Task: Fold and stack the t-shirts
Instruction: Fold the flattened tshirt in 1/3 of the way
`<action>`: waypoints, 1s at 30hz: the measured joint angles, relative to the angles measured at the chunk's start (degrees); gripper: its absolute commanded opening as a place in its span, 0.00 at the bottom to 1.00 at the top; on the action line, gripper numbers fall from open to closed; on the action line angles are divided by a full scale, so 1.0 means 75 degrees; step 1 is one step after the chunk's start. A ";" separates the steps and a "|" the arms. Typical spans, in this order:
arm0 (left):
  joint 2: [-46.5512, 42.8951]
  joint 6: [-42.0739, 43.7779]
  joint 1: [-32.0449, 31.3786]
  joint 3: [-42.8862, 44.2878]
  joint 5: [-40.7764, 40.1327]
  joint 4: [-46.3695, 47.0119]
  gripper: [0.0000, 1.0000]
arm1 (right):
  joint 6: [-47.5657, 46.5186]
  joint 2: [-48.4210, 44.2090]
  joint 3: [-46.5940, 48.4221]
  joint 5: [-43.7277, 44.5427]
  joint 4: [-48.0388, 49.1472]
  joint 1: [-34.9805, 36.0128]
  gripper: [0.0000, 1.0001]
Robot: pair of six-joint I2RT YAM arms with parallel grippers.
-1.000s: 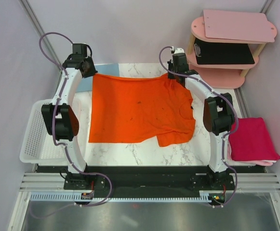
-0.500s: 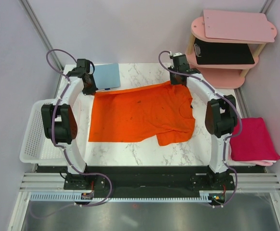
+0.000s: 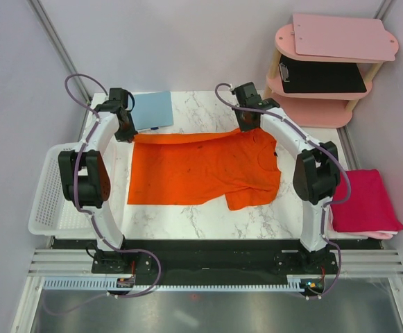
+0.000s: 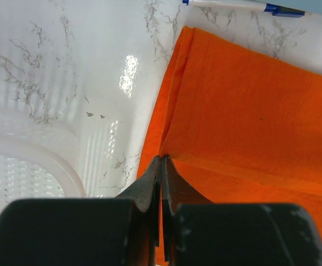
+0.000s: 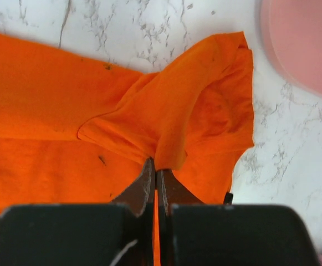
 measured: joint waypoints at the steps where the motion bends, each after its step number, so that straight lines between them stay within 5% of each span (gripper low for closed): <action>1: 0.0015 -0.0003 0.0003 -0.0006 -0.0023 -0.0020 0.02 | 0.0006 0.0000 0.0000 0.0050 -0.0125 0.0076 0.00; 5: 0.0058 -0.0003 0.0009 -0.0117 -0.0134 -0.0149 0.03 | 0.0137 -0.0073 -0.0245 0.0143 -0.0428 0.0277 0.00; 7: 0.0058 -0.0006 0.0009 -0.0169 -0.0134 -0.0245 0.12 | 0.0236 -0.0201 -0.0629 0.0166 -0.0542 0.0344 0.00; 9: 0.0058 -0.0012 0.0009 -0.0221 -0.0128 -0.0286 0.49 | 0.0370 -0.0271 -0.0994 0.0178 -0.0603 0.0391 0.04; 11: 0.0055 -0.0082 0.0009 -0.0294 -0.0128 -0.0338 0.99 | 0.0530 -0.0280 -0.1341 0.0187 -0.0723 0.0440 0.23; 12: 0.0052 -0.0067 0.0009 -0.0347 -0.0122 -0.0361 1.00 | 0.0618 -0.0280 -0.1513 0.0181 -0.0761 0.0458 0.48; 16: -0.0044 -0.0137 -0.0012 -0.0539 -0.0003 -0.0382 1.00 | 0.0810 -0.0289 -0.1947 0.0093 -0.0906 0.0472 0.82; 23: -0.0437 -0.0140 -0.0052 -0.0571 0.0073 -0.0356 1.00 | 0.0988 -0.1064 -0.2567 0.0128 -0.0367 0.0385 0.80; 30: -0.0548 -0.0140 -0.0417 -0.0571 0.0070 -0.0184 1.00 | 0.1373 -0.1982 -0.3174 0.0029 0.0968 -0.0527 0.69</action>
